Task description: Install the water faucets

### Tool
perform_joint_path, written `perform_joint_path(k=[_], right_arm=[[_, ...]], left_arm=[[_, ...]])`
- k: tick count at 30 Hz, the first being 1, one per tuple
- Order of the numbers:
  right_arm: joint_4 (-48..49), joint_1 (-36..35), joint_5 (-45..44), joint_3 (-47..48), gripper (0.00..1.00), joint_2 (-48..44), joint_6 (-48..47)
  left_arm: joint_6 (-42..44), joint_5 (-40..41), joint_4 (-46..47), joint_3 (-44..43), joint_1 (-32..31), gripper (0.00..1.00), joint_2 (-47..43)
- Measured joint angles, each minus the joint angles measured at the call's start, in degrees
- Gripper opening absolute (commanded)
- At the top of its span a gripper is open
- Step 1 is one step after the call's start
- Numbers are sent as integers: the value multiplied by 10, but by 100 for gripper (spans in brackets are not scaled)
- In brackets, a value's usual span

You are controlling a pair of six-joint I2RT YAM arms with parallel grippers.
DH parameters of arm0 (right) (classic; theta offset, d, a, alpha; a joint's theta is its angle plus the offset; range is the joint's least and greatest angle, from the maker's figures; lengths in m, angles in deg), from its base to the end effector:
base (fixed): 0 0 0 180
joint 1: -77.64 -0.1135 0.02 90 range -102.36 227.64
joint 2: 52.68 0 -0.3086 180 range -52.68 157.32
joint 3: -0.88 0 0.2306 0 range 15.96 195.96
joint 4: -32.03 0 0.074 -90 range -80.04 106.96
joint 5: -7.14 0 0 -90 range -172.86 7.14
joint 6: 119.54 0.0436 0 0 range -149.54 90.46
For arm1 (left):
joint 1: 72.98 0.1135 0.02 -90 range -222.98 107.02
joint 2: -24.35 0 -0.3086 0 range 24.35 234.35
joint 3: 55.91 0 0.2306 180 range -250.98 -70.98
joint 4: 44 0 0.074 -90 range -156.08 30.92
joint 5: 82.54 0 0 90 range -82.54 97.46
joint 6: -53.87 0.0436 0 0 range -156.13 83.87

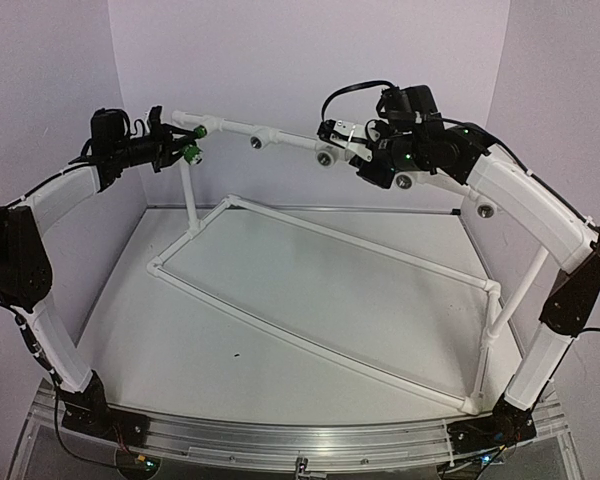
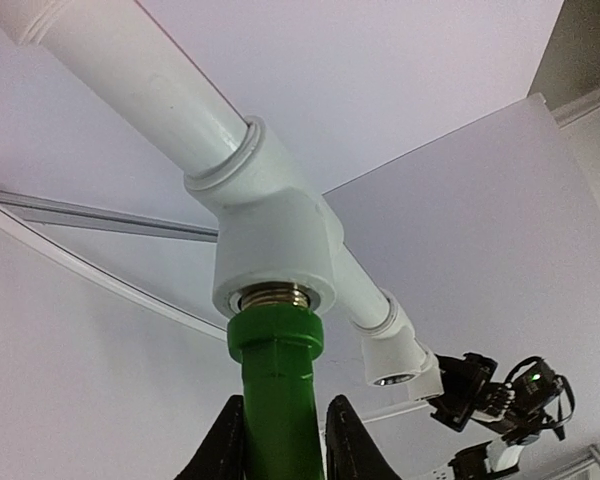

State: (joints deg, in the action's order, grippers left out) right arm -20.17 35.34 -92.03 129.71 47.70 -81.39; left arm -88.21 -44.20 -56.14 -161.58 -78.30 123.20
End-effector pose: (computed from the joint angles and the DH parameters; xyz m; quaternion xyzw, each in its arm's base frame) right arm 0.2898 0.2543 0.4798 -0.5815 0.6005 -0.1121 0.5373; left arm 0.3922 -0.0709 0.4364 0.0053 0.7271 -0.5736 0.3771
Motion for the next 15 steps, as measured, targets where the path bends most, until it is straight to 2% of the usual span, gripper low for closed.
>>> perform_joint_path(k=[10,15], right_arm=[[0,0,-1,0,0,0,0],[0,3,-2,0,0,0,-1]], left_arm=[[166,38,-74,-26,-10,0,0],[259,94,-123,-50,-28,0,0]])
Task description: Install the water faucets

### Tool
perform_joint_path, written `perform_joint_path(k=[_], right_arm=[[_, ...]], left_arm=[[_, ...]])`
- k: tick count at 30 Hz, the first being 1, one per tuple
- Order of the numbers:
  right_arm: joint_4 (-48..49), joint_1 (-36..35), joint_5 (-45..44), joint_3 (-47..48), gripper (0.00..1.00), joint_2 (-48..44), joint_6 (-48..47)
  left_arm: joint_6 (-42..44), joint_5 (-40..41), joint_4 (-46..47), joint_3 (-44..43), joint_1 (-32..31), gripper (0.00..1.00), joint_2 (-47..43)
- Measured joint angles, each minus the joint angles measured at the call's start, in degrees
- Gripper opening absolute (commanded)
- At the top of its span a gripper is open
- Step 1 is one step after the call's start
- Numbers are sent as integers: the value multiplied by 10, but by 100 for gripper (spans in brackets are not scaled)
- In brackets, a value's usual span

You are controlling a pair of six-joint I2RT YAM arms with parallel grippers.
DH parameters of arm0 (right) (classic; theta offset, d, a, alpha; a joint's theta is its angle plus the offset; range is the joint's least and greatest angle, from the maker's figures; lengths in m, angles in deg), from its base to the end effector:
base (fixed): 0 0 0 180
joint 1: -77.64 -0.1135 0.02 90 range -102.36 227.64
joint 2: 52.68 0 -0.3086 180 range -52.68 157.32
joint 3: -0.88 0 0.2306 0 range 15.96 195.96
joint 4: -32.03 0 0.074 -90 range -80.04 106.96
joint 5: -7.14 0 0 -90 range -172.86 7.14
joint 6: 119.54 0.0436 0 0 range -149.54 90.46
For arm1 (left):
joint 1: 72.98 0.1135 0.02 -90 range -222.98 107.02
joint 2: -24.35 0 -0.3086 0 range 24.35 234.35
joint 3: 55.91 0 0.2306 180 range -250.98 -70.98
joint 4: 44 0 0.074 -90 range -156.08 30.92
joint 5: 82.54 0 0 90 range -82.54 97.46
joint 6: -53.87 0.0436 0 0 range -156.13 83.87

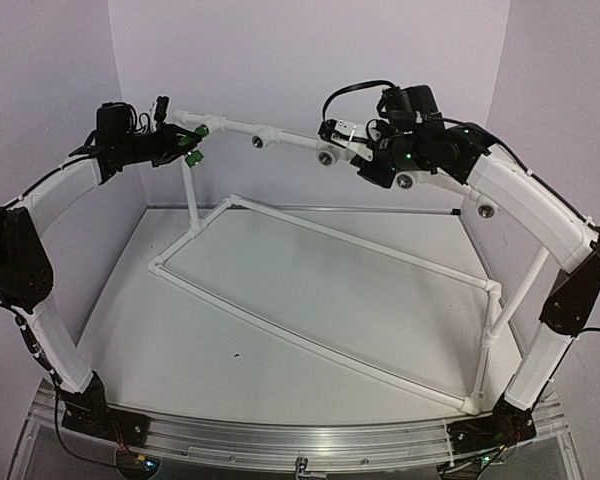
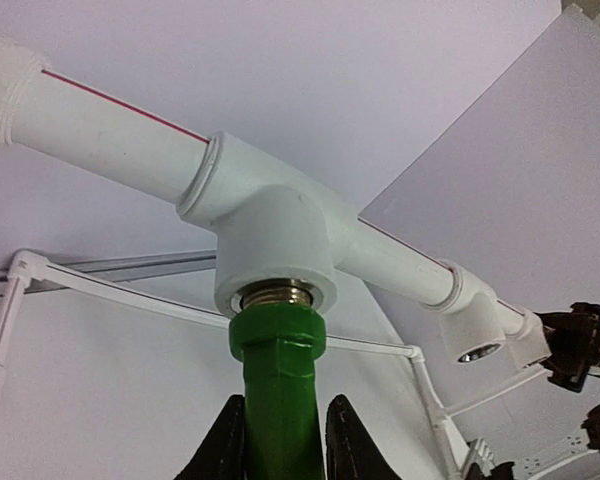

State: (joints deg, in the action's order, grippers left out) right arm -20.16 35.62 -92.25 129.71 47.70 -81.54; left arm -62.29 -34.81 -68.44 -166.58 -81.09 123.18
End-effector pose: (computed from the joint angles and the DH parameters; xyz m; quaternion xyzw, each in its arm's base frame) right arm 0.2911 0.2527 0.4798 -0.5800 0.6018 -0.1157 0.5367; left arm 0.3887 -0.0850 0.4426 0.1085 0.7543 -0.4407 0.4744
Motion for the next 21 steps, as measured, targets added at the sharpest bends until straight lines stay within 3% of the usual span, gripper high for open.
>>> perform_joint_path(k=[11,21], right_arm=[[5,6,-1,-5,0,-2,-5],[14,5,1,-16,0,-7,-8]], left_arm=[[172,164,-81,-34,-52,0,-8],[320,261,-90,-24,-76,4,-24]])
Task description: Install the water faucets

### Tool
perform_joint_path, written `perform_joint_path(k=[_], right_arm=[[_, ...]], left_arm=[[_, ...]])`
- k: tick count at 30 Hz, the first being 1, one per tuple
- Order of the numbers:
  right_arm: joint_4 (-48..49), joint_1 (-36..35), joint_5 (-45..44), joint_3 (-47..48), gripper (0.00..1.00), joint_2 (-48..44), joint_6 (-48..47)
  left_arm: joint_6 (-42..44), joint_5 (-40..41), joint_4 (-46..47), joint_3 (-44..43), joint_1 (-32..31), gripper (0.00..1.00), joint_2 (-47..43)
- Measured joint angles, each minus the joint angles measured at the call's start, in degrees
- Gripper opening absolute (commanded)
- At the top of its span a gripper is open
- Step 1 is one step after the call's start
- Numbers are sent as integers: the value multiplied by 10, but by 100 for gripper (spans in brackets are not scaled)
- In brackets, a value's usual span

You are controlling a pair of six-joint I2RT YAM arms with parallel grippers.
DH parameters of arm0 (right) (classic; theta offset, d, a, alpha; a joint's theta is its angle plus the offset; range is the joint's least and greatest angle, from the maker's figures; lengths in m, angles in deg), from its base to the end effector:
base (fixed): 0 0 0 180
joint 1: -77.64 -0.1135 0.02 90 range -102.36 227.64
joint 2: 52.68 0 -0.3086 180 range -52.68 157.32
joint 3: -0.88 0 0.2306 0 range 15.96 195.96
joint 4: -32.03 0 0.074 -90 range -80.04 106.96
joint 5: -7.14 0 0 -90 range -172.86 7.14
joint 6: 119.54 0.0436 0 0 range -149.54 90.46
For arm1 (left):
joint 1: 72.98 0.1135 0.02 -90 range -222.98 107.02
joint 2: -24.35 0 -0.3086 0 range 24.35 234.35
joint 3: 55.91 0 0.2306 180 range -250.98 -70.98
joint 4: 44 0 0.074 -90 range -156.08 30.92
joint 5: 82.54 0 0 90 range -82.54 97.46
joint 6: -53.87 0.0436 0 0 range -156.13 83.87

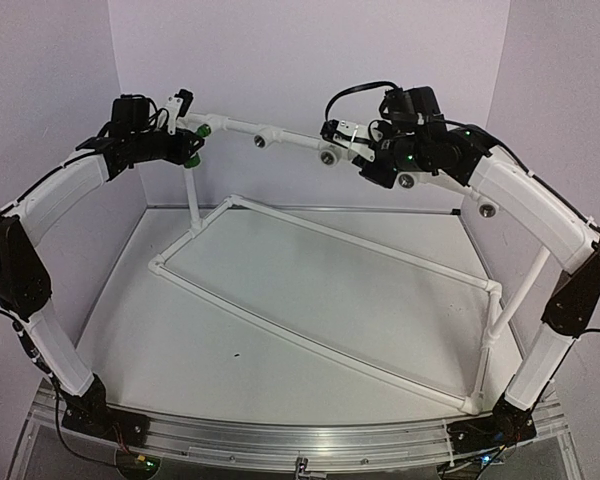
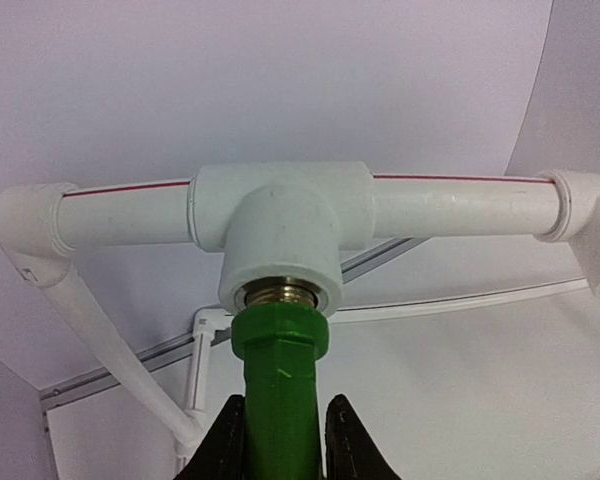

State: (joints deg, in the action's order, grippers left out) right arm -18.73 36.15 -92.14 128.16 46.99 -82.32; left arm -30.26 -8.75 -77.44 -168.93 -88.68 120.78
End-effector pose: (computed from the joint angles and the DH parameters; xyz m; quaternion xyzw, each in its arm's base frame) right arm 0.2921 0.2490 0.4786 -0.5794 0.5986 -0.1212 0.5397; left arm 0.3687 -0.1163 0.4524 0.2313 0.7653 -0.1634 0.5781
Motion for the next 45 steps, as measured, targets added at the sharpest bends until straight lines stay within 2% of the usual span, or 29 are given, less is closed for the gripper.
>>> perform_joint_path(k=[10,18,26,31,42,45], right_arm=[[1,0,0,-4,0,-4,-2],[0,0,-1,-5,0,-5,-2],[-2,0,0,-5,0,-5,-3],[-3,-1,1,-5,0,-5,-2],[-3,-1,1,-5,0,-5,-1],[-1,0,1,-5,0,-5,0]], left_arm=[[206,123,85,69,-38,1,-27],[428,221,237,159,-66,0,-42],[593,256,385,239,-74,3,-48],[652,265,440,263,-76,7,-47],[682,265,455,265,-76,29,-44],[715,269,473,265,-78,35,-41]])
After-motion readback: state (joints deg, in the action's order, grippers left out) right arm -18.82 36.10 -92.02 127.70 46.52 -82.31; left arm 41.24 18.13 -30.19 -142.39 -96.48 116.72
